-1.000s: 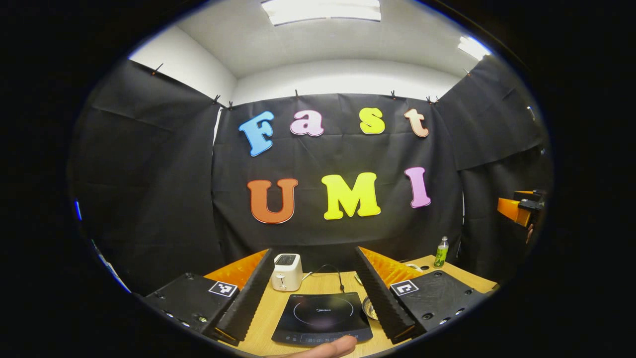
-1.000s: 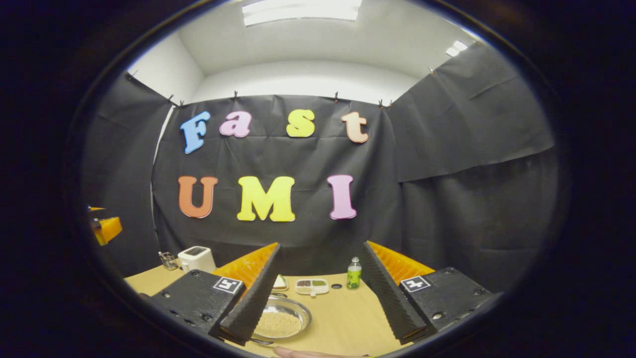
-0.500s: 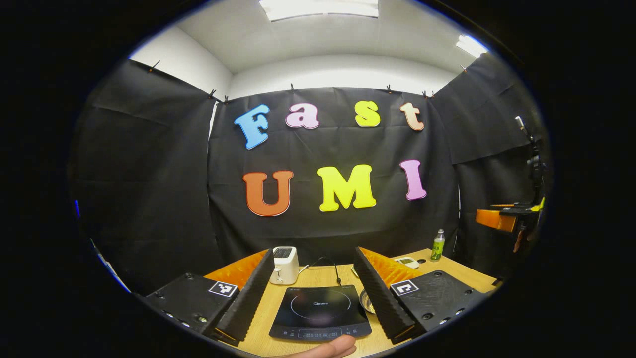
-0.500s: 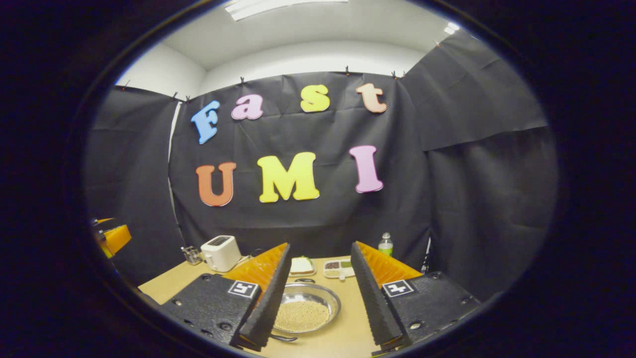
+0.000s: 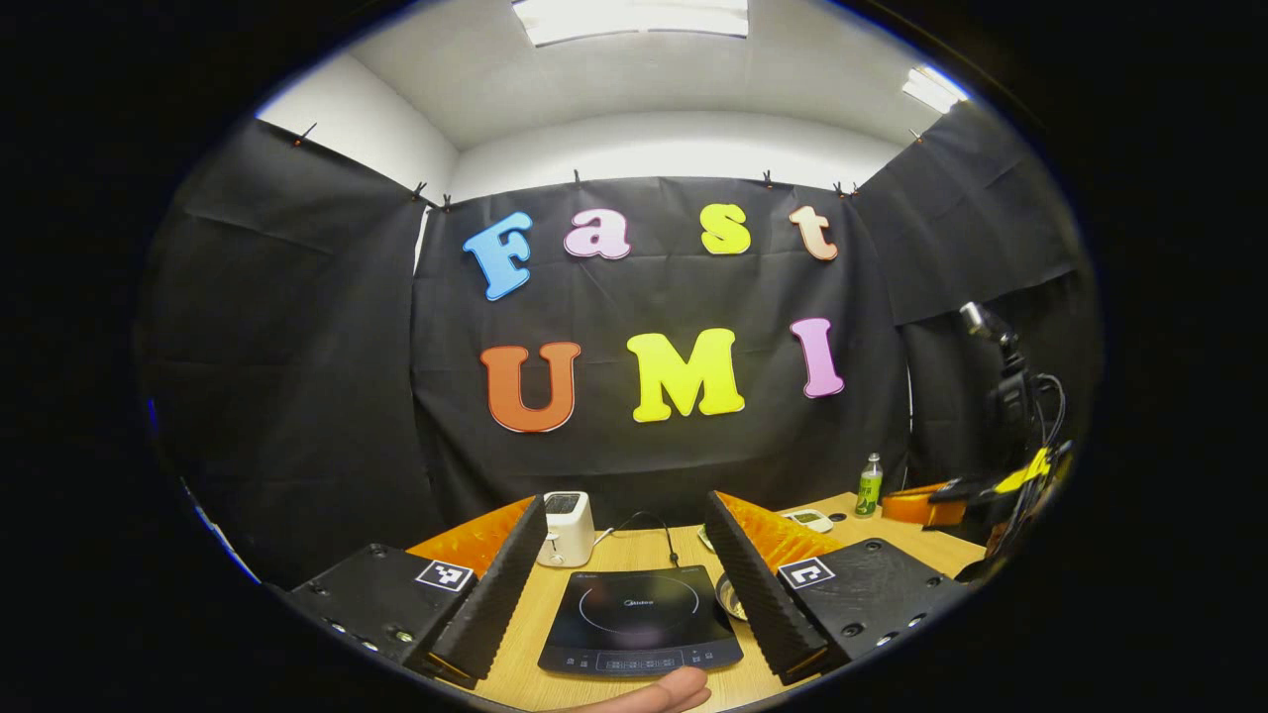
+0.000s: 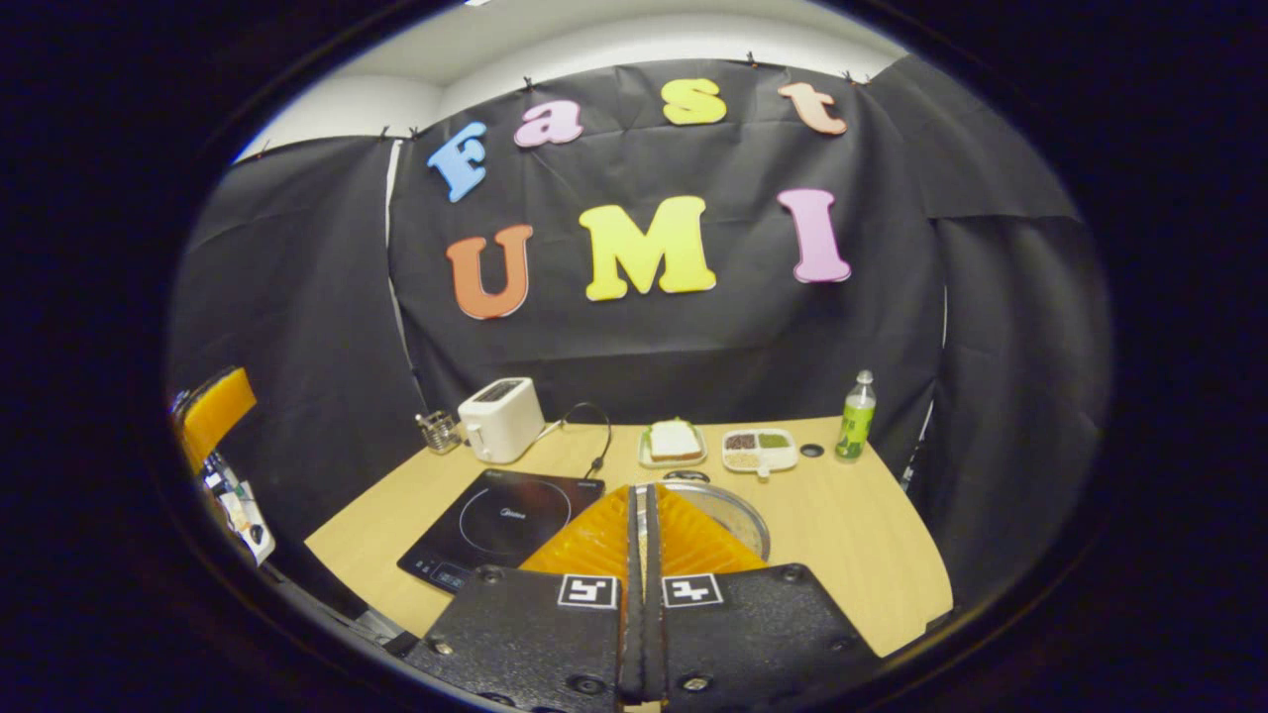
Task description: First push the handle of the pot to place it horizontally, then grasp the pot with both hands and set it on the induction cooktop.
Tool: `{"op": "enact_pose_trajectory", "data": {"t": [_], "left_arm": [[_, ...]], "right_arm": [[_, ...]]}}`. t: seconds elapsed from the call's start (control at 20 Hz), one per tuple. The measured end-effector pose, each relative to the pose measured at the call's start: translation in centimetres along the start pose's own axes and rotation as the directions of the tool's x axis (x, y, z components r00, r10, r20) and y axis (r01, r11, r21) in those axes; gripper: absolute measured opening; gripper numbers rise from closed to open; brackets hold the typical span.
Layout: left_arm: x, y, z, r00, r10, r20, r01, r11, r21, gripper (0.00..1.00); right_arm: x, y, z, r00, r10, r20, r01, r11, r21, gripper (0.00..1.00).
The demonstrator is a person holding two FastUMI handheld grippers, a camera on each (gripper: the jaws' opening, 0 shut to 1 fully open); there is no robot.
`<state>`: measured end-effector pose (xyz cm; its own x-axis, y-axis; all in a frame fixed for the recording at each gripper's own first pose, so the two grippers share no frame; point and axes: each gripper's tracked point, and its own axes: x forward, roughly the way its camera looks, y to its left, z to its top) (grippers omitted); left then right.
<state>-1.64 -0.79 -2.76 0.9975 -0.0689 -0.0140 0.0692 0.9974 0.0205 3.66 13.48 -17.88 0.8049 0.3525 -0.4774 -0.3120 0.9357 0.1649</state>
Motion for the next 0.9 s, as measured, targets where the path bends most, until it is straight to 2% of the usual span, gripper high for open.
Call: {"op": "enact_pose_trajectory", "data": {"t": [0.05, 0.1, 0.2, 0.45, 0.6, 0.8, 0.9], "left_arm": [[0.0, 0.1, -0.1, 1.000, 0.000, 0.000, 0.000, 1.000, -0.002, 0.96], [-0.1, 0.2, -0.2, 1.000, 0.001, -0.002, -0.001, 1.000, -0.003, 0.96], [-0.3, 0.7, -0.4, 1.000, 0.010, -0.006, -0.010, 1.000, -0.006, 0.96], [-0.4, 1.7, -1.2, 1.000, 0.027, -0.016, -0.027, 1.000, -0.010, 0.96], [-0.4, 1.7, -1.6, 0.999, 0.030, -0.016, -0.031, 1.000, -0.007, 0.96], [-0.5, 2.9, -2.4, 0.996, 0.087, -0.015, -0.086, 0.996, 0.038, 0.96], [-0.5, 2.2, -2.8, 0.997, 0.074, -0.026, -0.073, 0.997, 0.024, 0.96]], "right_arm": [[0.8, 0.7, -1.0, 1.000, 0.010, -0.025, -0.010, 1.000, 0.001, 0.00], [1.7, 1.1, -2.0, 0.998, 0.011, -0.056, -0.011, 1.000, 0.002, 0.04], [3.2, 1.0, -4.6, 0.993, -0.011, -0.120, 0.012, 1.000, 0.004, 0.04], [6.3, 3.3, -9.4, 0.972, 0.028, -0.231, -0.021, 0.999, 0.034, 0.01], [7.4, 4.1, -12.6, 0.951, 0.047, -0.307, -0.028, 0.998, 0.065, 0.00], [8.7, 5.0, -16.4, 0.919, 0.059, -0.389, -0.035, 0.997, 0.069, 0.04], [9.0, 5.7, -18.5, 0.901, 0.072, -0.427, -0.044, 0.996, 0.076, 0.04]]}}
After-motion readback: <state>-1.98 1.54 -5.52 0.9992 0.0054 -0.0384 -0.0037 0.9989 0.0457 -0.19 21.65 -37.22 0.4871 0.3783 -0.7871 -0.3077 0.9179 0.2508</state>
